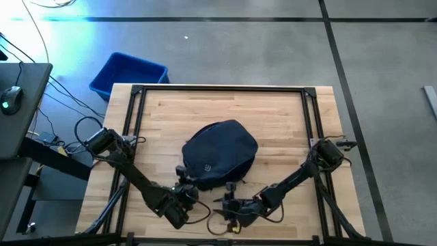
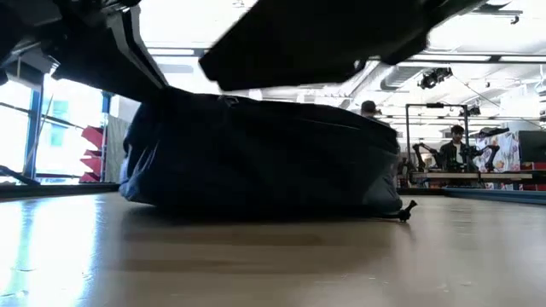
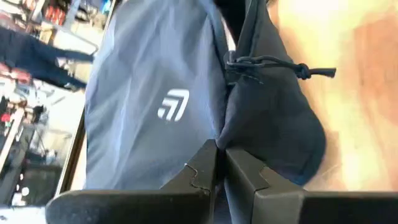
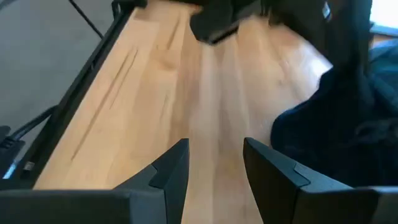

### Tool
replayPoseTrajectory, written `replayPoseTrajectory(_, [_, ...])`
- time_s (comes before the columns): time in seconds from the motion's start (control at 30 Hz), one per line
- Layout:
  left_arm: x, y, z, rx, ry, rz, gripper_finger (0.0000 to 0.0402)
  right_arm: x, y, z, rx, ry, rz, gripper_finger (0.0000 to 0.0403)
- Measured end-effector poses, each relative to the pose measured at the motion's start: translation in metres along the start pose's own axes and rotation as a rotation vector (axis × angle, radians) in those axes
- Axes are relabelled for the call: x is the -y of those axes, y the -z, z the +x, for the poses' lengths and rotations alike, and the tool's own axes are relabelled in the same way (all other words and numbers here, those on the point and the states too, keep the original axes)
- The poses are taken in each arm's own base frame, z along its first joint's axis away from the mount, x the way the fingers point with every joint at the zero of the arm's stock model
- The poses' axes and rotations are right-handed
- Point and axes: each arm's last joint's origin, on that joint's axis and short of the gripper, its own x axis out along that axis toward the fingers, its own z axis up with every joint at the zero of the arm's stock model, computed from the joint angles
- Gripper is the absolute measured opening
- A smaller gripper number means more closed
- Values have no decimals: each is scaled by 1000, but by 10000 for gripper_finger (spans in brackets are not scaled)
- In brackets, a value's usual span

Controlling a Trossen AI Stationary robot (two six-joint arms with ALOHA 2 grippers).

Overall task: Unpack backpack
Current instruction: Close the black backpack

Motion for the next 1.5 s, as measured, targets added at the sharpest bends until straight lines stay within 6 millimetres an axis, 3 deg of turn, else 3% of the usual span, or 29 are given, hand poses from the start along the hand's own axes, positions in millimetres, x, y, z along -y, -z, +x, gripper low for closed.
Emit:
replayPoseTrajectory(0.1, [-1, -3, 3, 9, -5, 6, 1, -4, 0, -6, 37, 138, 41, 138])
replayPoseTrajectory(0.23, [-3, -6, 8, 6, -2, 1, 0, 2, 1, -6, 90, 296, 245, 139])
replayPoseTrajectory(0.37, [-4, -9, 12, 11, 8, -10, 0, 12, 1, 0, 91, 307, 409, 162])
replayPoseTrajectory(0.63, [1, -23, 12, 89, 97, 0, 0, 32, 14, 9, -40, 344, 461, 220])
replayPoseTrajectory(0.83, [5, -20, 5, 88, 114, 7, 0, 39, 16, 11, -78, 353, 473, 183])
replayPoseTrajectory(1.07, [11, -10, -7, 61, 124, -31, 0, 44, 3, -2, -58, 385, 456, 134])
replayPoseTrajectory(1.5, [17, -8, -17, 84, 143, -80, 0, 51, -7, 12, -87, 167, 396, 130])
